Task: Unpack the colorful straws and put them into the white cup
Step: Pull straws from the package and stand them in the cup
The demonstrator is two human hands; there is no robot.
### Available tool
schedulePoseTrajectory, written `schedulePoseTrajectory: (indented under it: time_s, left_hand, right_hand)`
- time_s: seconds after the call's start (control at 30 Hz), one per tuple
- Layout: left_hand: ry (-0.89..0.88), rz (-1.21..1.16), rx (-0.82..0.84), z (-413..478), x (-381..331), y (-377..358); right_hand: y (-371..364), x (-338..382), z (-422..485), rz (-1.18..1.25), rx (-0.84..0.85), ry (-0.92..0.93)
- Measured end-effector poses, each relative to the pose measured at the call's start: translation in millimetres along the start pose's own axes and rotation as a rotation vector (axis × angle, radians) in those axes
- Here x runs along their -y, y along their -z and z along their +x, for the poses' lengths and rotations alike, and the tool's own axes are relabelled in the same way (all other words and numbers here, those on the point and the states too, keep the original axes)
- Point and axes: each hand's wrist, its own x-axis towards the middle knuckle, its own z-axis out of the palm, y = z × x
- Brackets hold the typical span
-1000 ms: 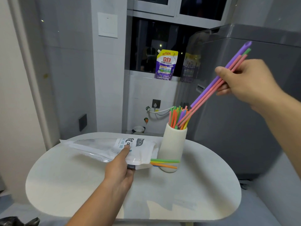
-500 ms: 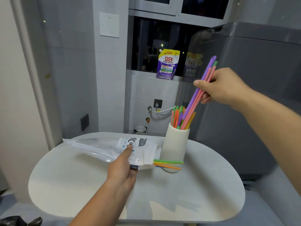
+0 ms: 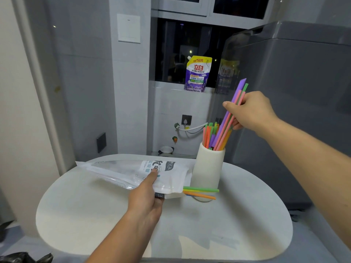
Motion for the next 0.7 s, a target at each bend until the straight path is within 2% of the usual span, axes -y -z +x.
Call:
schedulePoseTrajectory:
  time_s: [0.17, 0.33, 0.4, 0.6, 0.7]
  left_hand:
    - [-0.003, 0.022, 0.006, -1, 2, 0]
    - [-0.011, 0.039, 0.006, -3, 1, 0]
    - [-0.015, 0.041, 0.004, -3, 1, 0]
    - [-0.011, 0.067, -0.009, -5, 0, -1]
    - [-0.01, 0.072, -0.01, -7, 0, -1]
  right_hand:
    - [-3, -1, 0, -0.02, 0.006, -0.01]
    - [-13, -4, -2, -0.073, 0.188, -0.02]
    - [-15, -5, -4, -0.109, 0.21, -0.005]
    - [-16, -9, -4, -0.064, 0.186, 0.019]
    - [-18, -5, -9, 0.023, 0.09, 0.059]
